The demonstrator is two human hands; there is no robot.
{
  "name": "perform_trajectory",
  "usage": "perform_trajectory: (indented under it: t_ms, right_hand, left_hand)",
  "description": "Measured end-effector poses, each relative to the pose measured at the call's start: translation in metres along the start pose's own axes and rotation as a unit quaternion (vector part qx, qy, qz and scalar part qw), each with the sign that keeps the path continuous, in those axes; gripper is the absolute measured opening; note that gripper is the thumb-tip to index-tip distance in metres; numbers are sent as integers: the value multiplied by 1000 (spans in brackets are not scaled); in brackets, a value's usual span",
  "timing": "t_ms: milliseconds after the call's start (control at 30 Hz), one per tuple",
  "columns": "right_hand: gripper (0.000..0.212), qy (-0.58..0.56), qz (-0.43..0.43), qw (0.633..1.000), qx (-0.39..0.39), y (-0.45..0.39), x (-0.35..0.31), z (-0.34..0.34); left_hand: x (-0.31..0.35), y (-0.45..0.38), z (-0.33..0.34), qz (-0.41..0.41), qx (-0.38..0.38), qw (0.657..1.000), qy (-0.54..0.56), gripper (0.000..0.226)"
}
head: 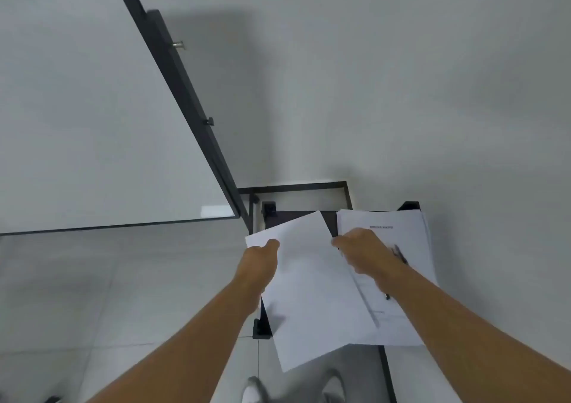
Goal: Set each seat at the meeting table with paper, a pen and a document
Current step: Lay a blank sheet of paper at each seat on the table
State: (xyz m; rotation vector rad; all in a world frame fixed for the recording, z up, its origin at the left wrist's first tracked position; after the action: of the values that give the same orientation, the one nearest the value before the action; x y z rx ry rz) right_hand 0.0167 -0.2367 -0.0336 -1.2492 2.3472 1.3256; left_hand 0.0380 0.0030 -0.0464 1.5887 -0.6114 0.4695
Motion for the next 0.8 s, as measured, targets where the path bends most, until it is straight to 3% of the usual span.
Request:
perform_trajectory:
  t_ms: [300,533,700,800]
  right_hand:
    - [24,39,30,998,-38,-16,40,30]
    - [22,44,46,998,-11,-26,43,32]
    - [30,50,50,997,7,-30,40,38]
    - [30,74,58,996,11,-31,39,42]
  left_hand:
    - [-35,-34,-18,-29,62,997,-23,31]
    - [-44,-42,-28,-18,109,993,-48,34]
    - [-59,-47,-24,-62,68,995,-32,38]
    - [-64,-53,-26,-64,81,994,19,30]
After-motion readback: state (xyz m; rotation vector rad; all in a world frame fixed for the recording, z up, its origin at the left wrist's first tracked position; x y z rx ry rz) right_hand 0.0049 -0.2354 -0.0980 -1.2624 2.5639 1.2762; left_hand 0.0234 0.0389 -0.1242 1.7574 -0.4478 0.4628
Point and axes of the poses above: each hand's wrist, its own y-axis away from the middle knuckle, its own z-axis out of the palm, x = y × z, the point moved 6 cm from there along -y, towards the middle knuckle, and after that the axes turned 15 degrees about y, right-handed, at the moved point
